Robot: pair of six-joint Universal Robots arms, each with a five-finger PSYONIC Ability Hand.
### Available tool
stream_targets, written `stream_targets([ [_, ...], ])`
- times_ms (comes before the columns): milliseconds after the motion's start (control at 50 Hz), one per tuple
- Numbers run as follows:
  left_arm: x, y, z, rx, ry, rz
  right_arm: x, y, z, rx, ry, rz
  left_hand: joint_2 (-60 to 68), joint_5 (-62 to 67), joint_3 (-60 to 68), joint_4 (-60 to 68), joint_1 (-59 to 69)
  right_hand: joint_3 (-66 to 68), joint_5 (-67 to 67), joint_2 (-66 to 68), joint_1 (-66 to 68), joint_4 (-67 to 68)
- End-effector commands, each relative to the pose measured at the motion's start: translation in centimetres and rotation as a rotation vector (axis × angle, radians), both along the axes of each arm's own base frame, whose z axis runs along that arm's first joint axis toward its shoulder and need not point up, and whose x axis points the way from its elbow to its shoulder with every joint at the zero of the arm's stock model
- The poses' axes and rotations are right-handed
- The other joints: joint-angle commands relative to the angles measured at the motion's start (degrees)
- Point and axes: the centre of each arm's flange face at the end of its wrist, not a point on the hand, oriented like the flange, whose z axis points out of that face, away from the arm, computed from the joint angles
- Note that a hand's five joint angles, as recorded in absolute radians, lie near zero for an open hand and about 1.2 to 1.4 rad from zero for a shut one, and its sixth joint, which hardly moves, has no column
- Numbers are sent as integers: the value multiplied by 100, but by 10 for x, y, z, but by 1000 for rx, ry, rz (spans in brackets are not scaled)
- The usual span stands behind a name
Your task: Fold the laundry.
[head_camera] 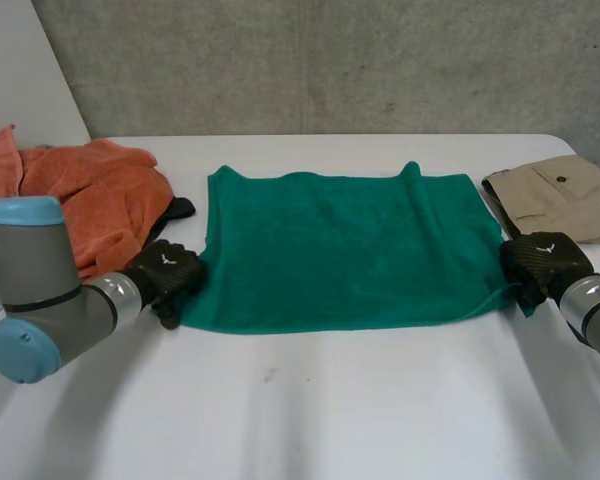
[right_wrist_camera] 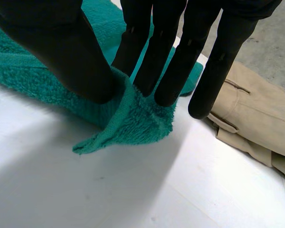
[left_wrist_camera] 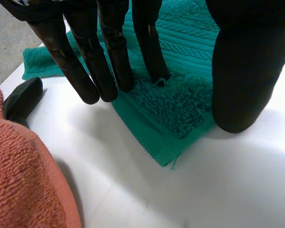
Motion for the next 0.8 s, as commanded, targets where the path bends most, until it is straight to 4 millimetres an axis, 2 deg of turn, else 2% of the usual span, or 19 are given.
stream_targets([
  [20,-7,-2,0,-36,-9,-13,2,3,-1,5,1,5,982,997,953,956,1052,1204,1342,1248,1447,1148],
  [140,-13,-8,4,-87,-1,-15,3,5,-1,6,3,9,1637,1652,1608,1612,1707,1204,1342,1248,1447,1148],
  [340,-20,-13,3,-108,-4,-19,3,6,0,6,3,11,4073,4088,4044,4048,4143,1204,1342,1248,1447,1148],
  [420,-19,-14,8,-111,-9,-7,3,6,4,0,5,6,4076,4091,4047,4050,4146,1204,1342,1248,1447,1148],
  [480,-14,-12,20,-120,-6,8,2,7,10,0,4,3,4076,4091,4047,4050,4146,1204,1342,1248,1447,1148],
  [560,1,1,47,-115,-21,44,-2,17,27,37,15,-3,4076,4091,4047,4050,4146,1204,1342,1248,1447,1148],
  [580,8,8,58,-108,-28,63,-5,24,35,74,34,-4,4076,4091,4047,4050,4146,1204,1342,1248,1447,1148],
  [620,16,17,66,-88,-43,85,-10,32,41,122,64,-1,4076,4091,4047,4050,4146,1204,1342,1248,1447,1148],
  [640,23,29,73,-56,-65,108,-13,41,45,179,111,22,4076,4091,4047,4050,4146,1204,1342,1248,1447,1148],
  [720,35,65,82,60,-147,140,-20,65,50,313,247,98,4076,4091,4047,4050,4146,1204,1342,1248,1447,1148],
  [800,38,93,79,172,-221,120,-24,88,53,448,392,232,4076,4091,4047,4050,4146,1204,1342,1248,1447,1148],
])
